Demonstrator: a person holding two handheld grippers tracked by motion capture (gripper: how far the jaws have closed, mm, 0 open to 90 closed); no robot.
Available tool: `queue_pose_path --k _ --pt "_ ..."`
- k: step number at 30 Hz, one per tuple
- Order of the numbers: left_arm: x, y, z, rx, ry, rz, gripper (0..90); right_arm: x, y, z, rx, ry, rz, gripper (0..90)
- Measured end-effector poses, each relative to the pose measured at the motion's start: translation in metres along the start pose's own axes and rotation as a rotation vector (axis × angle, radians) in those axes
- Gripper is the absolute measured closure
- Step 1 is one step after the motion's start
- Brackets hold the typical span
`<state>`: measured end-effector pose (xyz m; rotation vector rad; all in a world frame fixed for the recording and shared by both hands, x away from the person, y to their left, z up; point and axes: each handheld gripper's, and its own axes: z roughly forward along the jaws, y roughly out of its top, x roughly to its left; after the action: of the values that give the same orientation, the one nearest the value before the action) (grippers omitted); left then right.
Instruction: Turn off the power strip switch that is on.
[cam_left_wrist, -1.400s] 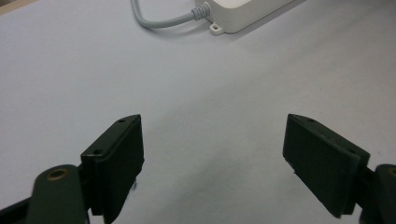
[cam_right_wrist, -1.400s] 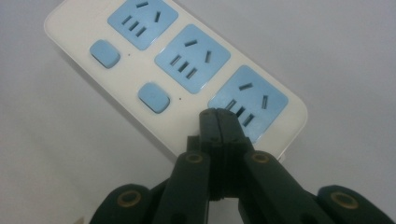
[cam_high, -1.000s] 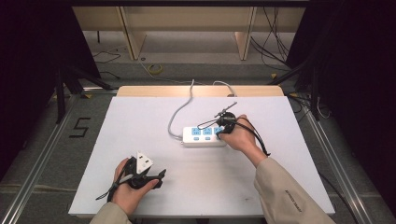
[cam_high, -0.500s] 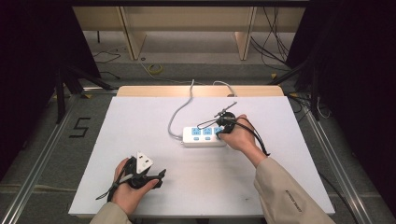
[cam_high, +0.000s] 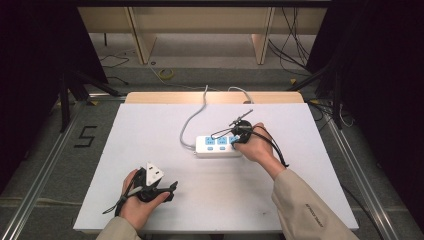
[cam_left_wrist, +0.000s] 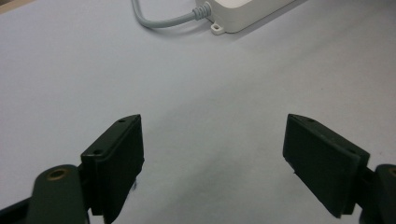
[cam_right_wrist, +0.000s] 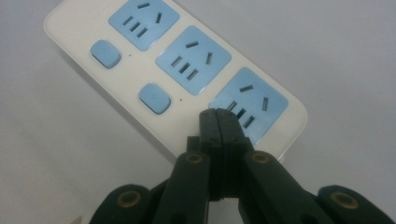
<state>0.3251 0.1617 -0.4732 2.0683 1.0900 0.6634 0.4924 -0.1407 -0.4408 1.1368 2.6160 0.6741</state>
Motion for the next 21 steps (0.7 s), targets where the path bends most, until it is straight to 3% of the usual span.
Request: queue_pose_path --k 21 --pt "0.0005 -0.0005 -0.0006 0.0 0.002 -0.006 20.5 0.0053 0.0001 -0.0077 -0.021 -0.002 -0.028 90.0"
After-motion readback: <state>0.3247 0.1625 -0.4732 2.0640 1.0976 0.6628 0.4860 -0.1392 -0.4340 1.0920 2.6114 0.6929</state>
